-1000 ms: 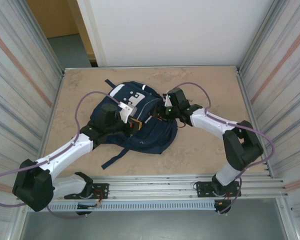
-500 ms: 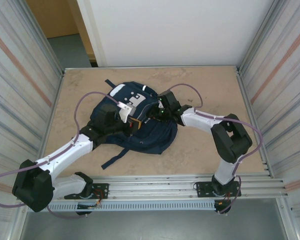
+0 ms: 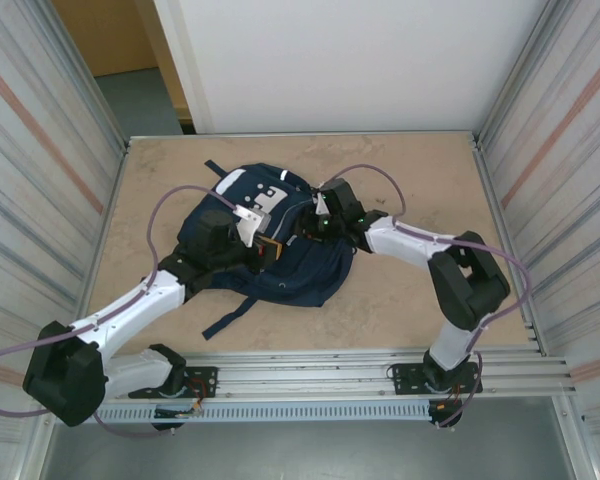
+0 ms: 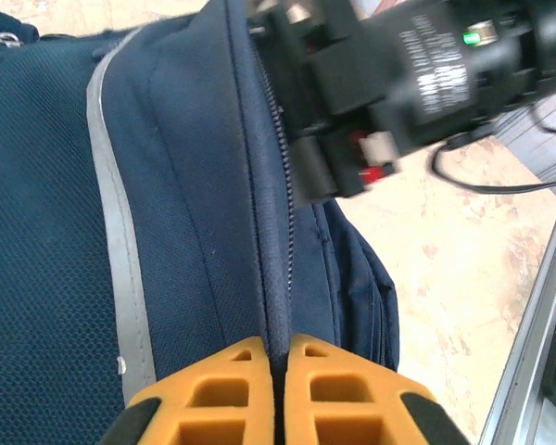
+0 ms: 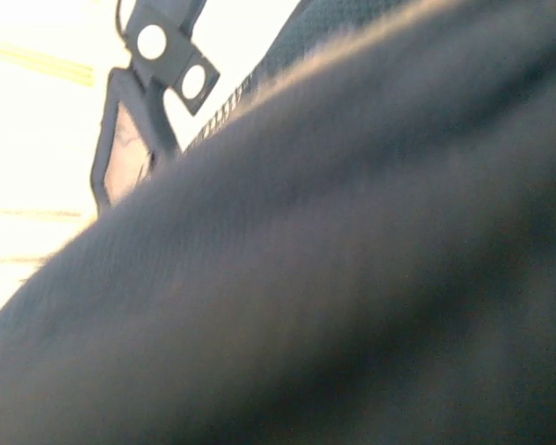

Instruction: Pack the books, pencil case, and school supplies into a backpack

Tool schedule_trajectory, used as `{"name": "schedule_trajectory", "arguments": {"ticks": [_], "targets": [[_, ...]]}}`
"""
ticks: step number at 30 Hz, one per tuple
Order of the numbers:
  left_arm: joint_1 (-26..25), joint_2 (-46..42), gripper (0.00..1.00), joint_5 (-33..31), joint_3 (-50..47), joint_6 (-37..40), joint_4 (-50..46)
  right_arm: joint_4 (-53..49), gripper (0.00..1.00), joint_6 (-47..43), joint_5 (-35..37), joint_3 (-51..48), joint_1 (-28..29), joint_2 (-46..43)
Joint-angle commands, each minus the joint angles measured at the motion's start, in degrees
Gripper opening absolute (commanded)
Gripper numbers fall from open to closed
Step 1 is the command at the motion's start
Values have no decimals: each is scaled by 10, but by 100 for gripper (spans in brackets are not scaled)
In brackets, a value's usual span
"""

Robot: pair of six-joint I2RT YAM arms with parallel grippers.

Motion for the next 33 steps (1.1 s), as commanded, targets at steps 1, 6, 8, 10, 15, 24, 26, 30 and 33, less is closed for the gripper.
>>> {"name": "schedule_trajectory", "arguments": {"ticks": [1, 6, 8, 10, 15, 24, 26, 30, 33], "targets": [[-3, -22, 16, -14, -4, 1, 12, -49, 43, -51, 4, -30, 2, -85], [-7, -53, 40, -38, -14, 4, -10, -124, 44, -92, 71, -118, -3, -201], [-21, -78, 98, -55, -19, 14, -28, -160, 44, -104, 99, -141, -2, -246], [-32, -111, 99, -84, -35, 25, -38, -196, 45, -120, 130, -152, 9, -290], [-14, -164, 98, -261, -99, -125, -68, -238, 46, -138, 179, -160, 41, -338], [23, -106, 90, -234, -51, -256, -177, -202, 46, -121, 185, -127, 92, -270], [16, -77, 83, -198, -41, -287, -163, -193, 46, -122, 183, -114, 107, -242], [-1, -12, 71, -218, -16, -366, -170, -195, 46, -117, 189, -87, 132, -199], [-1, 31, 62, -227, 9, -398, -185, -187, 46, -115, 192, -79, 151, -184]]}}
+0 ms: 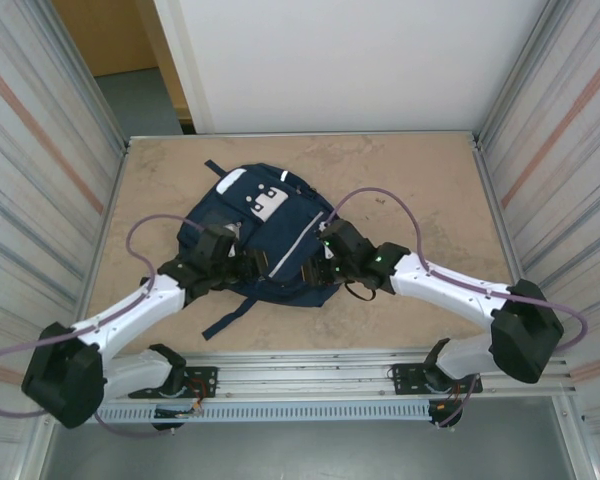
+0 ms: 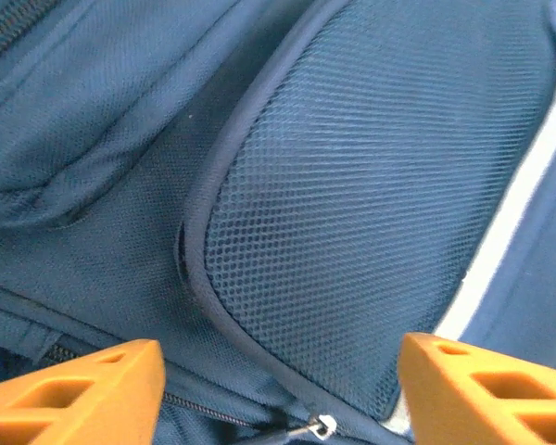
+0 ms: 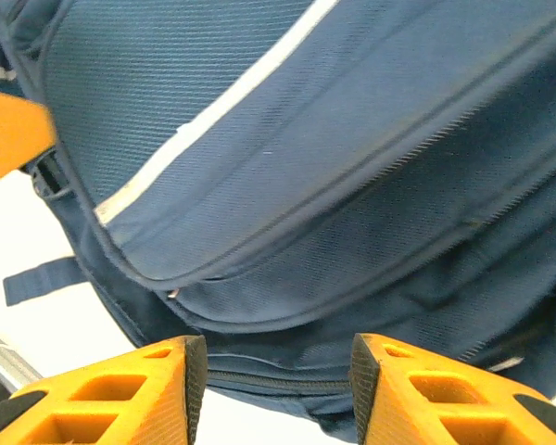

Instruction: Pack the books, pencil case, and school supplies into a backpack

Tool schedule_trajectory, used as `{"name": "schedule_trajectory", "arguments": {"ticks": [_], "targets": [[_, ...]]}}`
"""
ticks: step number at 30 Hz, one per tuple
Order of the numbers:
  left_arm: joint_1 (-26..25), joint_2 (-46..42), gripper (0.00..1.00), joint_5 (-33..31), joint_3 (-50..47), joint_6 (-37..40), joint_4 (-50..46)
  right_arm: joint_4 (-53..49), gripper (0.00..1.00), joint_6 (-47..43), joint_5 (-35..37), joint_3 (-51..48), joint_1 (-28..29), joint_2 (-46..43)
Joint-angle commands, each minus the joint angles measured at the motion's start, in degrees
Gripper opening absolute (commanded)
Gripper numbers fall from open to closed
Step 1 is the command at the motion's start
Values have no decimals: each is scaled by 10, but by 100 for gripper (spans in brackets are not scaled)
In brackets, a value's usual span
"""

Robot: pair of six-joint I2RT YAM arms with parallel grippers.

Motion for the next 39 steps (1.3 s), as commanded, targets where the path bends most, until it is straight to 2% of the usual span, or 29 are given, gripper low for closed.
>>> {"name": "schedule_trajectory", "arguments": {"ticks": [1, 4, 6, 8, 9, 11, 15, 18, 22, 26, 31, 35, 39], "targets": [[-2, 34, 59, -16, 33, -78, -20, 14, 46, 4, 16, 24, 18, 13], [-7, 59, 49, -6, 46, -82, -2, 20, 46, 14, 15, 24, 30, 21], [-7, 71, 31, -5, 54, -77, 0, 33, 46, 28, 12, 19, 40, 29], [-8, 77, 12, -5, 65, -80, -14, 53, 47, 107, 31, 0, 45, 24], [-8, 73, 7, -9, 70, -93, -27, 73, 48, 156, 25, -14, 46, 19], [-23, 53, 1, -16, 63, -112, -19, 95, 49, 250, 57, -31, 73, 7], [-71, 5, 0, -41, 41, -163, -1, 77, 53, 323, 175, -14, 159, 12], [-72, 5, 0, 16, 30, -220, 24, 93, 53, 370, 207, -16, 185, 23], [-71, 16, 0, 67, 50, -239, 19, 64, 52, 378, 239, 4, 208, 56], [-71, 10, 0, 90, 49, -265, 39, -1, 52, 400, 290, 41, 216, 85], [-71, -14, 0, 97, 36, -290, 57, 10, 47, 396, 309, 71, 221, 118], [-71, -31, 0, 92, 33, -291, 50, -7, 36, 396, 345, 93, 224, 139], [-70, -42, 0, 85, 22, -303, 60, -10, 31, 401, 346, 94, 219, 149]]}}
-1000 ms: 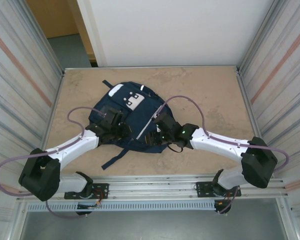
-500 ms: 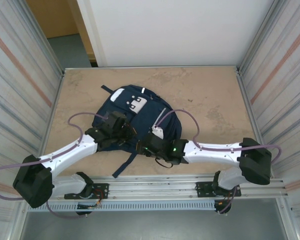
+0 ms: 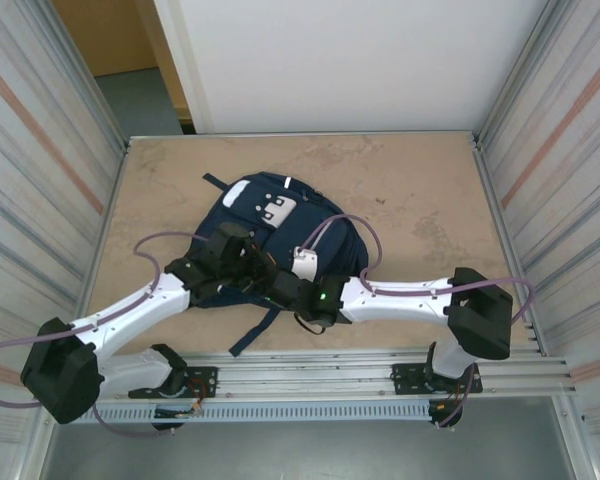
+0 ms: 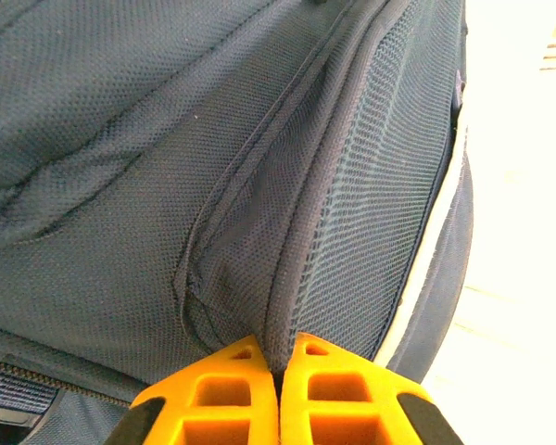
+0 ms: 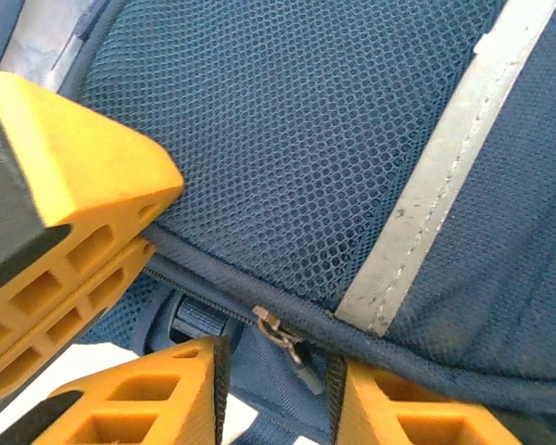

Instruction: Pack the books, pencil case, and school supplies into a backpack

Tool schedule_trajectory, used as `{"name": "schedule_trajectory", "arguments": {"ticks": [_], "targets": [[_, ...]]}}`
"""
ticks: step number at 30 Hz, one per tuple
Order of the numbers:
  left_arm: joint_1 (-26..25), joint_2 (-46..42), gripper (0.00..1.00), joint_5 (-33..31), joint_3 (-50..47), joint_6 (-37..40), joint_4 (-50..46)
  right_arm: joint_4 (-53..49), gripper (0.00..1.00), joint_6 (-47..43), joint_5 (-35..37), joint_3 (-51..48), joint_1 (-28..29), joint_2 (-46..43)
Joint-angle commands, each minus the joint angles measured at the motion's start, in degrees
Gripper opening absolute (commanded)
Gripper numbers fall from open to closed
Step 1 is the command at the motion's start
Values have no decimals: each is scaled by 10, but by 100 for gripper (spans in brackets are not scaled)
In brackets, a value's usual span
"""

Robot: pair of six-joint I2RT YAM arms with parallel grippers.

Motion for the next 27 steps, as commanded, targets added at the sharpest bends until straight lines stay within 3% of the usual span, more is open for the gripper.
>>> {"name": "schedule_trajectory", "arguments": {"ticks": [1, 6, 9, 15, 22, 27], "targets": [[-3, -32, 0, 24, -4, -15, 37, -24, 30, 10, 47, 10, -2, 13], [-3, -31, 0, 32, -2, -16, 45, -32, 18, 6, 58, 17, -9, 25], [-2, -27, 0, 31, -1, -12, 46, -52, 0, 16, 63, 24, -15, 24], [34, -15, 0, 16, -11, 7, 28, -107, 0, -4, 26, 4, -34, -31], [92, 4, 0, 12, -4, 87, -10, -116, 0, -193, -125, -67, -127, -102], [137, 23, 0, 59, -4, 123, 5, -143, 0, -294, -162, -95, -190, -153]]}}
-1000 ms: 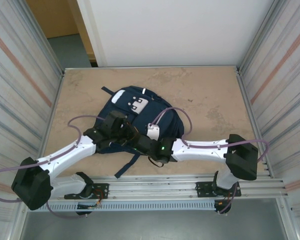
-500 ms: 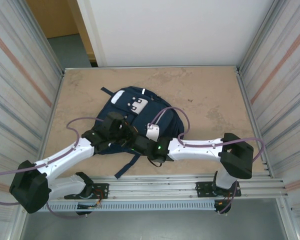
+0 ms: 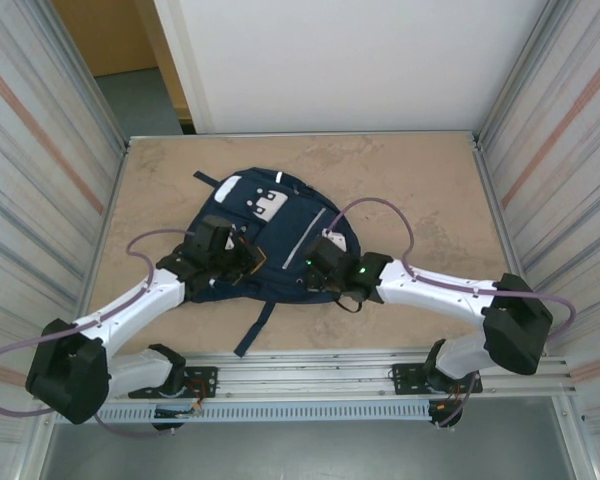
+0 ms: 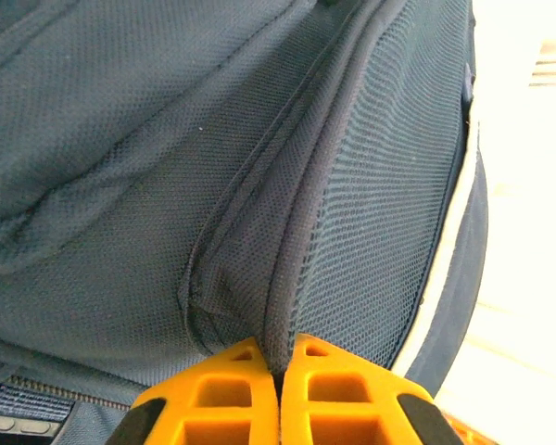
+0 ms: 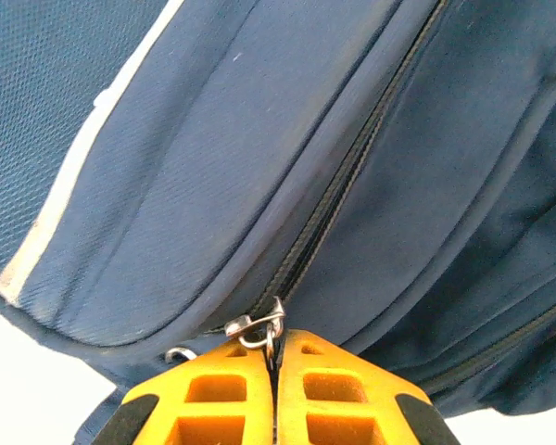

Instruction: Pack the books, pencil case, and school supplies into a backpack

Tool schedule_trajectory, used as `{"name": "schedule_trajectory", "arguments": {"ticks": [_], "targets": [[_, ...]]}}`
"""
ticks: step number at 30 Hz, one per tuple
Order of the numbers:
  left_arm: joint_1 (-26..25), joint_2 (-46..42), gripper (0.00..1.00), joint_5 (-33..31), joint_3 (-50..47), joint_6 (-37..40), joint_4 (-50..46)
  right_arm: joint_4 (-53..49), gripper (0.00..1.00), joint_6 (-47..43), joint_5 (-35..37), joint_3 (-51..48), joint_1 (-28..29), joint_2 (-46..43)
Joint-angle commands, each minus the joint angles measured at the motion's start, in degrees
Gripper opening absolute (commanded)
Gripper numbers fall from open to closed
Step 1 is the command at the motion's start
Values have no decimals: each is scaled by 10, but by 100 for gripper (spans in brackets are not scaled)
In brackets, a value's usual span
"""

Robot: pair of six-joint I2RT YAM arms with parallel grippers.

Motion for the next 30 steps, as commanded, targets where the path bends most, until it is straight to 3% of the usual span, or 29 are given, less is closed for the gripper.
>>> {"name": "schedule_trajectory", "arguments": {"ticks": [1, 5, 10, 13, 14, 16, 18, 23, 30], "targets": [[44, 15, 0, -3, 13, 64, -16, -92, 0, -119, -13, -25, -43, -41], [87, 59, 0, 42, 49, 119, -54, -77, 0, -191, -46, -32, -79, -43], [118, 116, 0, 52, 111, 176, -98, -34, 0, -242, -119, -25, -78, -34], [132, 155, 7, 52, 149, 178, -93, -2, 0, -248, -143, -3, -59, -9], [137, 168, 13, 56, 163, 176, -91, 5, 0, -247, -140, 9, -51, 2], [150, 193, 41, 69, 202, 177, -101, 26, 0, -241, -145, 33, -39, 33], [150, 198, 55, 70, 222, 185, -106, 43, 0, -235, -158, 59, -34, 63], [116, 125, 65, 47, 161, 174, -112, 47, 0, -235, -176, 104, -14, 100], [-6, 0, 66, -57, 28, 42, -73, 53, 0, -232, -191, 74, -4, 85]]}}
